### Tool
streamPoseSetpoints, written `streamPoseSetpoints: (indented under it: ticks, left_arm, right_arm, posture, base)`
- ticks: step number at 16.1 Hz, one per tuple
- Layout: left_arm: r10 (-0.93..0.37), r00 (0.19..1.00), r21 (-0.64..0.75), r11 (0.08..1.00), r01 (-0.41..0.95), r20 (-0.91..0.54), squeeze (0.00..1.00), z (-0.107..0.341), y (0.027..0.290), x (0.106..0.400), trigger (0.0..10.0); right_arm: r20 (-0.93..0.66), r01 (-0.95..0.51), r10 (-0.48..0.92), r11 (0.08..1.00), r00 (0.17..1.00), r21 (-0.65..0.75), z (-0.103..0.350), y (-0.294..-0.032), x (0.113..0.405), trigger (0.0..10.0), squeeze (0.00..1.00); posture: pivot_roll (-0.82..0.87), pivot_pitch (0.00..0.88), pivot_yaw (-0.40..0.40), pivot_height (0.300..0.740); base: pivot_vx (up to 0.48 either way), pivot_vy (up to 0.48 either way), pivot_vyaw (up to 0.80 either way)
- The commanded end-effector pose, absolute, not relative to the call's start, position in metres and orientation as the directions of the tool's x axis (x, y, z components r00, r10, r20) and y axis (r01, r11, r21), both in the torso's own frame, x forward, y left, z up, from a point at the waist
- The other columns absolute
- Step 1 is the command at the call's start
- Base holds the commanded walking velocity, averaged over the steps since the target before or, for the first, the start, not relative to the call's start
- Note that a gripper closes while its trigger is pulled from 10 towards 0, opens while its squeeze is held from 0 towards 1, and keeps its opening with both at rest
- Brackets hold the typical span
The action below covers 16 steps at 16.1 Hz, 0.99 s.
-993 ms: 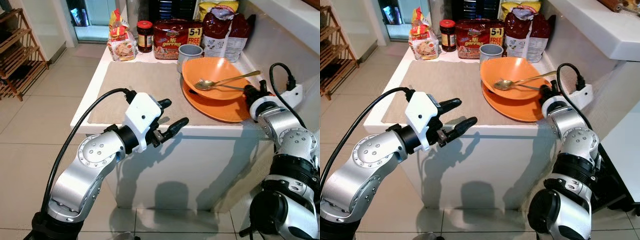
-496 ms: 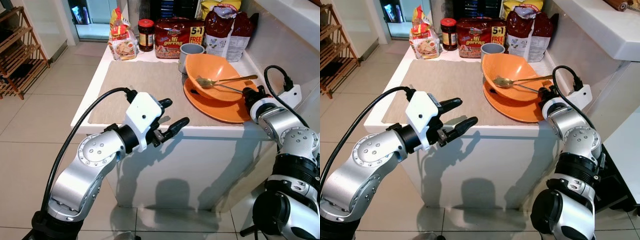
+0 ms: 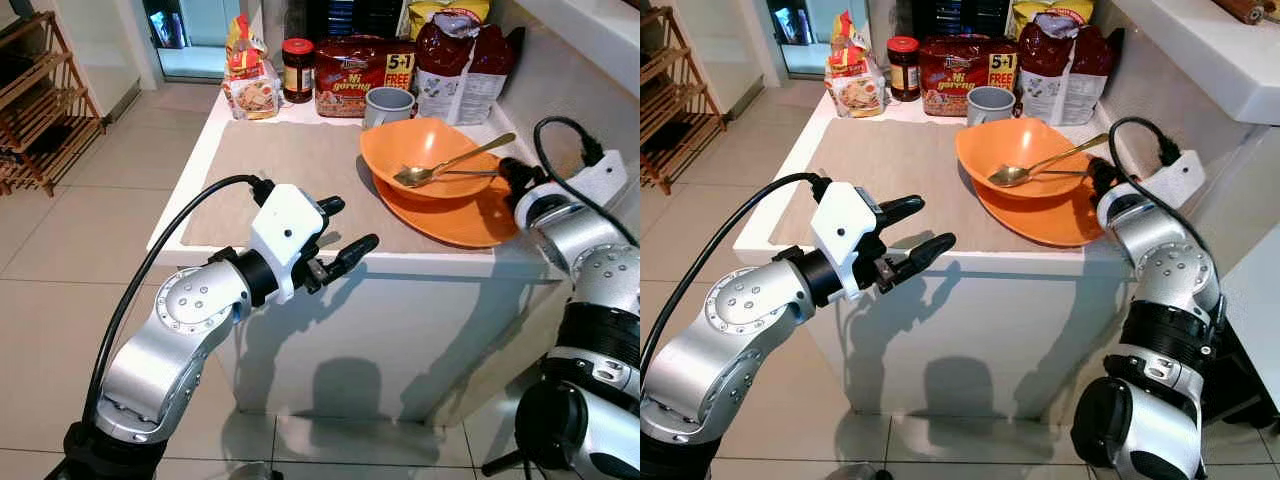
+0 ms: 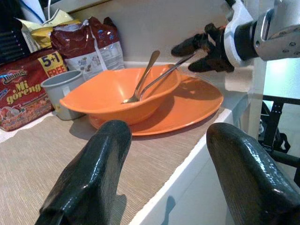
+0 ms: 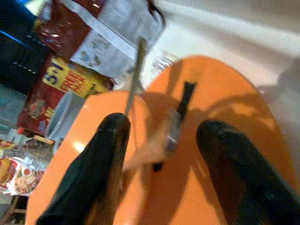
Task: Setting the table
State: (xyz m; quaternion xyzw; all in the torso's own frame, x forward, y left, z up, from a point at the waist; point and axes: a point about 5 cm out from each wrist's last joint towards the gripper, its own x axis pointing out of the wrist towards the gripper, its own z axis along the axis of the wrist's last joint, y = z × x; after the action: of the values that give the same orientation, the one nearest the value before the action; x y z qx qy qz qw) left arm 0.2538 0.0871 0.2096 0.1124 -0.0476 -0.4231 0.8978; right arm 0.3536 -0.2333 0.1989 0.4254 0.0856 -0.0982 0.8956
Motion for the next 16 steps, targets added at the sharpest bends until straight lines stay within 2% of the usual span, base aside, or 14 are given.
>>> streamPoseSetpoints:
  ticks: [1,3,5,6,7,11,15,16]
  left_arm:
    - [-0.77,0.638,0.253,0.615,0.747,-0.008,0.0,0.213,0.087,0.255,10.0]
    - [-0.772,0.635,0.253,0.612,0.749,-0.012,0.0,0.211,0.087,0.254,10.0]
    - [-0.775,0.631,0.252,0.608,0.753,-0.014,0.0,0.211,0.086,0.252,10.0]
    - [-0.776,0.631,0.251,0.608,0.753,-0.014,0.0,0.211,0.086,0.252,10.0]
    - [-0.778,0.628,0.251,0.605,0.755,-0.015,0.0,0.211,0.086,0.251,10.0]
    - [-0.779,0.627,0.26,0.605,0.753,-0.006,0.0,0.214,0.085,0.253,10.0]
    - [-0.782,0.623,0.262,0.601,0.755,-0.001,0.0,0.217,0.084,0.253,10.0]
    - [-0.783,0.622,0.259,0.6,0.757,0.001,0.0,0.218,0.084,0.253,10.0]
  right_arm:
    - [-0.216,0.228,-0.103,0.667,0.971,0.709,0.208,-0.234,0.352,10.0,1.0]
    - [-0.24,0.253,-0.12,0.701,0.963,0.667,0.203,-0.232,0.349,10.0,1.0]
    - [-0.235,0.251,-0.121,0.696,0.964,0.673,0.2,-0.231,0.347,10.0,1.0]
    - [-0.228,0.243,-0.114,0.688,0.967,0.684,0.201,-0.231,0.346,10.0,0.53]
    - [-0.228,0.245,-0.117,0.686,0.966,0.685,0.2,-0.231,0.347,10.0,0.0]
    - [-0.166,0.223,-0.149,0.668,0.975,0.71,0.211,-0.236,0.352,10.0,0.0]
    - [-0.171,0.232,-0.156,0.67,0.973,0.705,0.213,-0.237,0.352,9.9,0.0]
    - [-0.18,0.238,-0.156,0.67,0.971,0.703,0.212,-0.238,0.353,8.2,0.0]
  posture:
    - [0.09,0.0,-0.019,0.74]
    - [0.08,0.0,-0.019,0.74]
    - [0.08,0.0,-0.019,0.74]
    - [0.09,0.0,-0.019,0.74]
    - [0.09,0.0,-0.018,0.74]
    - [0.09,0.0,-0.026,0.74]
    - [0.09,0.01,-0.02,0.74]
    - [0.09,0.02,-0.019,0.74]
  base:
    - [0.0,0.0,0.0]
    - [0.0,0.0,0.0]
    - [0.0,0.0,0.0]
    - [0.0,0.0,0.0]
    - [0.0,0.0,0.0]
    - [0.0,0.0,0.0]
    - [0.0,0.0,0.0]
    - [0.0,0.0,0.0]
